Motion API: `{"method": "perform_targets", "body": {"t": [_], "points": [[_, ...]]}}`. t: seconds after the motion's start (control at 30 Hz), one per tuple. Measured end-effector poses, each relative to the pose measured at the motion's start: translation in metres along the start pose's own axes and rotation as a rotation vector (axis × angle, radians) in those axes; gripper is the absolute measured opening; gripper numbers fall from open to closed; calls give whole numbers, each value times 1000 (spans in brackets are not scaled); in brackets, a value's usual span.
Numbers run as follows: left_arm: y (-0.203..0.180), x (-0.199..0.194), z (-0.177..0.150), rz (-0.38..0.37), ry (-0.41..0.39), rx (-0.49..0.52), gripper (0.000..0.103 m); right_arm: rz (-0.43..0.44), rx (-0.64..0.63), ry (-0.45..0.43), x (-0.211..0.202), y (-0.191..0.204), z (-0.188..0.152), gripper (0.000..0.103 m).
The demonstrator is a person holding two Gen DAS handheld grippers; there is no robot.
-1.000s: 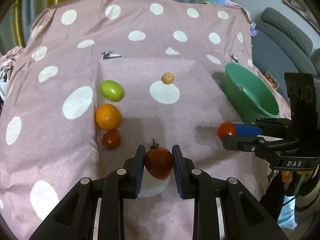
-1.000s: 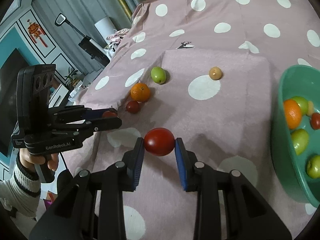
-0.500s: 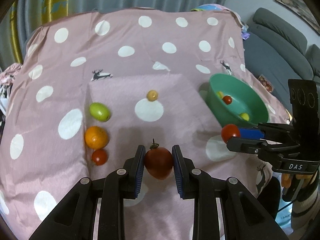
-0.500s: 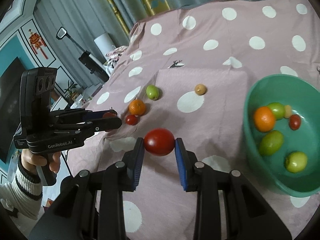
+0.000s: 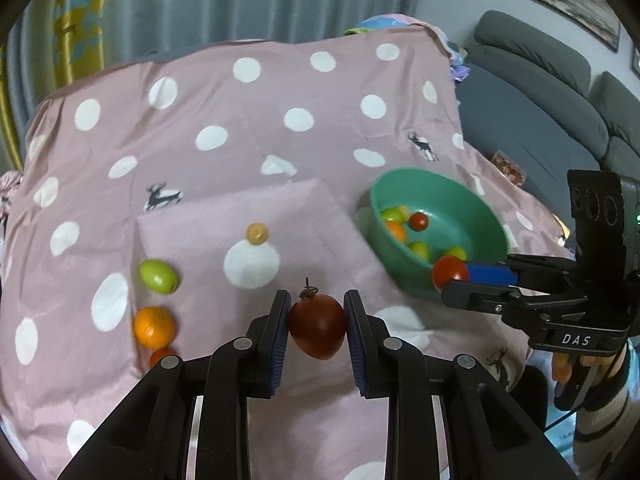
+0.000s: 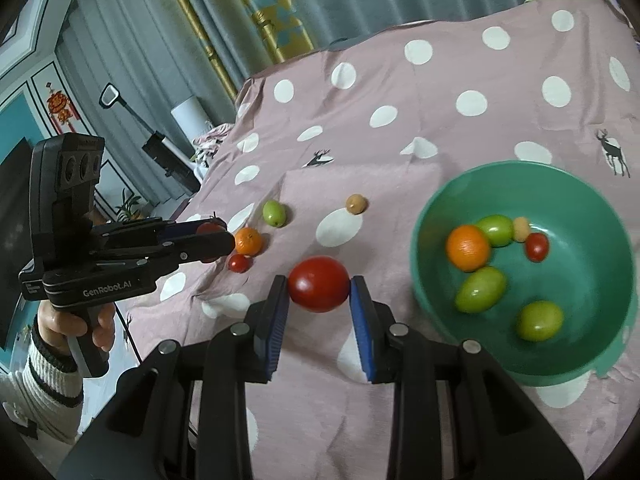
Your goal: Organize fruits
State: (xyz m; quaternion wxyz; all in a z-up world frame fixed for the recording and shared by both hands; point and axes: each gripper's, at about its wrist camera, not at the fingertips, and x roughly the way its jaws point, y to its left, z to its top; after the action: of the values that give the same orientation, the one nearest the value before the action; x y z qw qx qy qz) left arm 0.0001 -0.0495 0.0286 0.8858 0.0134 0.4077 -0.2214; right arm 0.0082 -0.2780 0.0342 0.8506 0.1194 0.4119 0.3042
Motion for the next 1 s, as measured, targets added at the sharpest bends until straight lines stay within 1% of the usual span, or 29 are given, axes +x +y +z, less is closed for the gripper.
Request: {"method": "perform_targets", "body": {"t": [0.33, 0.4, 0.47, 0.53, 0.6, 0.63, 0.77, 0.83, 0.9, 1.0], "points": [[-31, 11, 25, -38, -19, 70, 28, -38, 41, -53, -21, -23, 1, 32], [-31, 16, 27, -30, -15, 76, 28, -47, 52, -48, -21, -28, 1, 32], [-29, 25, 28, -41, -7, 78, 28, -43, 58, -52, -21, -31, -1, 32], [-24, 42, 28, -38, 27, 65, 28, -38, 63, -55, -22, -32, -3, 32], [-23, 58, 26, -70, 66, 54, 28, -37, 69, -59, -23, -34, -4, 32], [-25, 69, 22, -87, 91, 65, 28, -38, 77, -60, -24, -36, -5, 32], [-24, 101, 5, -77, 170, 95, 28, -40, 84, -55, -23, -40, -7, 32], [-17, 114, -5, -70, 217, 86, 28, -39, 82, -53, -22, -41, -6, 32], [-11, 121, -12, -99, 239, 58, 28, -36, 84, -52, -20, -42, -6, 31], [-11, 119, -15, -153, 226, 42, 28, -33, 90, -52, -17, -44, -5, 31]]}}
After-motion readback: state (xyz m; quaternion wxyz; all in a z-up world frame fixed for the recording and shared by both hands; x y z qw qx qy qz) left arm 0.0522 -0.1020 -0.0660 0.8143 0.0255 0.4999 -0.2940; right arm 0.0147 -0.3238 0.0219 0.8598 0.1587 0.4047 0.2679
